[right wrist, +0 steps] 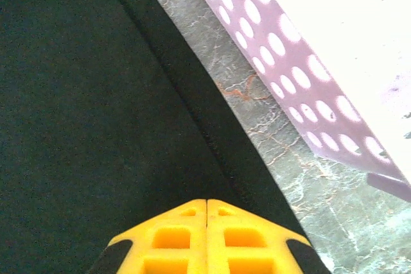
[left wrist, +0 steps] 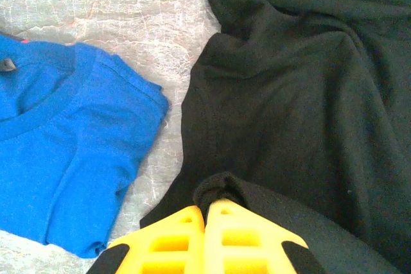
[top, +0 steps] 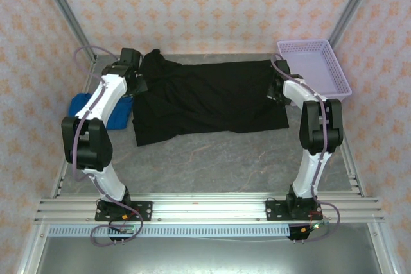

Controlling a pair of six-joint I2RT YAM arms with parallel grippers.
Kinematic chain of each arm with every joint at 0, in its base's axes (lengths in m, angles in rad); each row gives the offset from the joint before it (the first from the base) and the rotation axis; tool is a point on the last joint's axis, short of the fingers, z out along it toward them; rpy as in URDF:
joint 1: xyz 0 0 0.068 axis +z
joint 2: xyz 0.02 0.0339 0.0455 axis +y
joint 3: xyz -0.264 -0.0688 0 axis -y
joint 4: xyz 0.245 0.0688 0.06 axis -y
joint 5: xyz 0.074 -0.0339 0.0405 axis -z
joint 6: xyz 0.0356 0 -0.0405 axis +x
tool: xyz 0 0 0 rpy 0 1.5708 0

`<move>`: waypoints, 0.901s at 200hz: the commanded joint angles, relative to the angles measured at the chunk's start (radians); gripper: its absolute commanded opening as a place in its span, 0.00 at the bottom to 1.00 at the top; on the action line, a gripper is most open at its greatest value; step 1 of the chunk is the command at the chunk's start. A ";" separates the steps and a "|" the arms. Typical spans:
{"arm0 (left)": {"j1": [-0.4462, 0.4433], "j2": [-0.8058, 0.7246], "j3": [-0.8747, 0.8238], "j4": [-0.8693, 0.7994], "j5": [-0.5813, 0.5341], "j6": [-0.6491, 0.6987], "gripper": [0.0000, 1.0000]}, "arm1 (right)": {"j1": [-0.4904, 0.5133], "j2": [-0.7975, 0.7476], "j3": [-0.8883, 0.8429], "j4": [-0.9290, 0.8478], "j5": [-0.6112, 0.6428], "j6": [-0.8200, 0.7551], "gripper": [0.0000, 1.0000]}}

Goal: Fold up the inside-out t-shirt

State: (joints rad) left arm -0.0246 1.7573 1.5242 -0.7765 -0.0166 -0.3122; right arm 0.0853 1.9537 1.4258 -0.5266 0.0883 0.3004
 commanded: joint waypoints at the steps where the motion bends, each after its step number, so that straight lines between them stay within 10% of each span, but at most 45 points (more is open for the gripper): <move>1: 0.012 0.012 0.044 0.016 -0.031 0.006 0.00 | -0.001 0.000 0.032 -0.043 0.108 -0.031 0.00; 117: 0.013 0.030 0.068 0.049 0.095 0.020 0.00 | -0.002 -0.025 0.083 -0.062 0.138 -0.064 0.00; 180: 0.012 0.210 0.135 0.052 -0.013 0.019 0.00 | 0.007 0.097 0.155 -0.034 0.096 -0.097 0.06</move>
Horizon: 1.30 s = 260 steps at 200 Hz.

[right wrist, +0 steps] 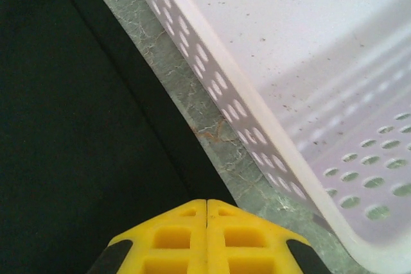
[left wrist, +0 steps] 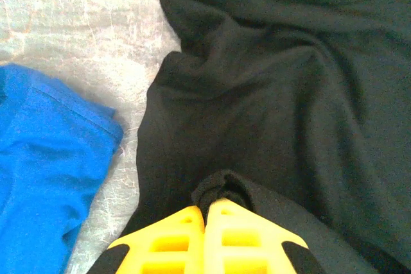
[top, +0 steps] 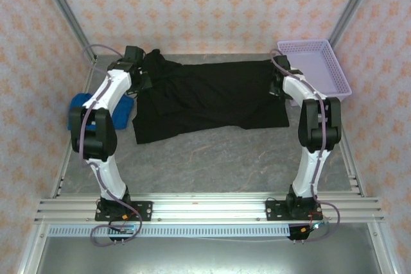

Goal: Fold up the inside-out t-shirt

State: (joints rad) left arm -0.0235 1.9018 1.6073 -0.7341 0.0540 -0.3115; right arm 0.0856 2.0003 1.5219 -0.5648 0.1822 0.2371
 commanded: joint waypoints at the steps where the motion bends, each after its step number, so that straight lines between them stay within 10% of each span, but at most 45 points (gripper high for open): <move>1: 0.011 0.067 0.054 0.010 -0.086 0.018 0.00 | 0.006 0.052 0.062 0.004 0.001 -0.036 0.07; 78: 0.010 -0.046 -0.019 0.049 -0.179 -0.047 0.48 | 0.076 -0.209 -0.116 -0.033 -0.061 -0.053 0.39; 136: -0.097 -0.437 -0.634 0.320 0.114 -0.255 0.51 | 0.080 -0.316 -0.380 -0.007 -0.233 0.045 0.42; 260: -0.046 -0.347 -0.884 0.358 0.065 -0.229 0.45 | -0.006 -0.163 -0.409 -0.159 -0.014 0.044 0.27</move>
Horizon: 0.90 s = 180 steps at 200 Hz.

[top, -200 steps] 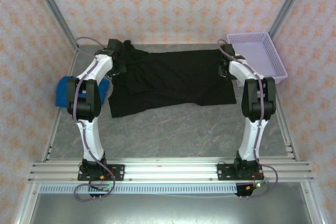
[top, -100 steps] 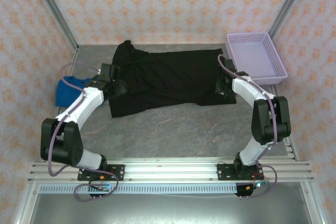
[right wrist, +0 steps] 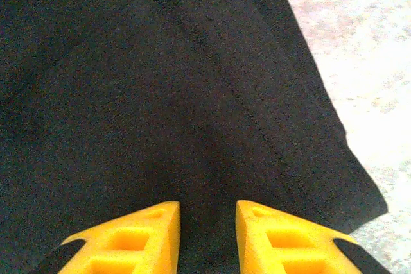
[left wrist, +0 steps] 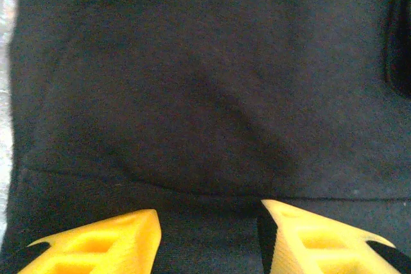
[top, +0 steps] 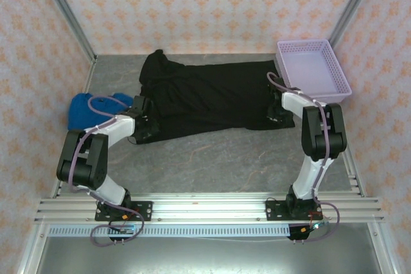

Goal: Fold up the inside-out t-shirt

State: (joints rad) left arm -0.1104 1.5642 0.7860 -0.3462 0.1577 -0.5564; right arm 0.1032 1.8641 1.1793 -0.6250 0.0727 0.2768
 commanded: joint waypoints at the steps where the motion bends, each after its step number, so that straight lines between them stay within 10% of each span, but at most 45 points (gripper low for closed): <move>1: 0.042 -0.010 -0.063 -0.032 -0.040 0.016 0.45 | -0.023 -0.027 -0.069 -0.099 0.096 0.006 0.27; 131: 0.050 -0.134 -0.079 -0.085 -0.094 0.038 0.48 | 0.055 -0.375 -0.227 -0.076 -0.011 0.026 0.41; 180: 0.006 -0.143 0.006 -0.093 -0.033 0.006 0.50 | 0.047 -0.266 -0.191 -0.078 -0.081 0.080 0.37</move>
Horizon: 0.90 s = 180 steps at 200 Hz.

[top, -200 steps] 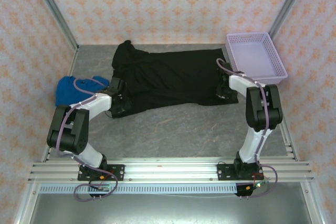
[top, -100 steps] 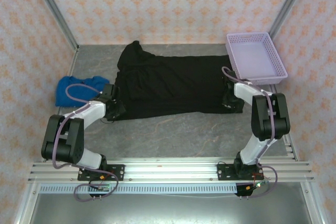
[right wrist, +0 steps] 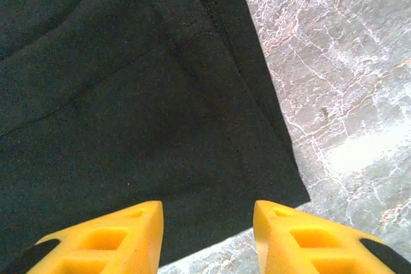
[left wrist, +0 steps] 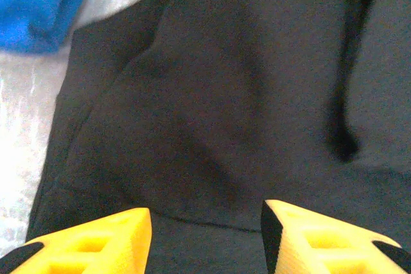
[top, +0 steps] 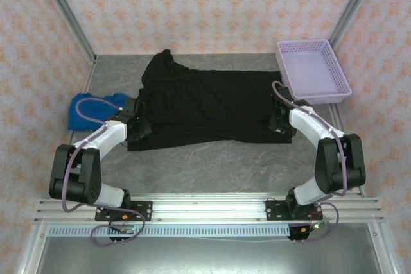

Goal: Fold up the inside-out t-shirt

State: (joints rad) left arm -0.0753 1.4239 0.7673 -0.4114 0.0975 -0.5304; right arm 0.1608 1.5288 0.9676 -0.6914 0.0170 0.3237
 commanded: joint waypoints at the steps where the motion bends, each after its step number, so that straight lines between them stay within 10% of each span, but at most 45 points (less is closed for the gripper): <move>1: -0.030 -0.002 0.025 -0.026 0.030 -0.025 0.50 | -0.011 0.072 0.020 -0.011 -0.027 0.035 0.37; 92: -0.050 0.028 -0.077 -0.072 0.083 -0.026 0.50 | -0.116 0.148 -0.075 -0.061 -0.081 0.023 0.21; 180: -0.046 -0.199 -0.085 -0.124 0.027 -0.050 0.51 | -0.059 -0.131 -0.146 -0.082 -0.036 0.105 0.19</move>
State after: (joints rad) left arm -0.1246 1.2442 0.5949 -0.5205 0.1368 -0.5720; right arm 0.0631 1.4799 0.8032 -0.7387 -0.0643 0.3950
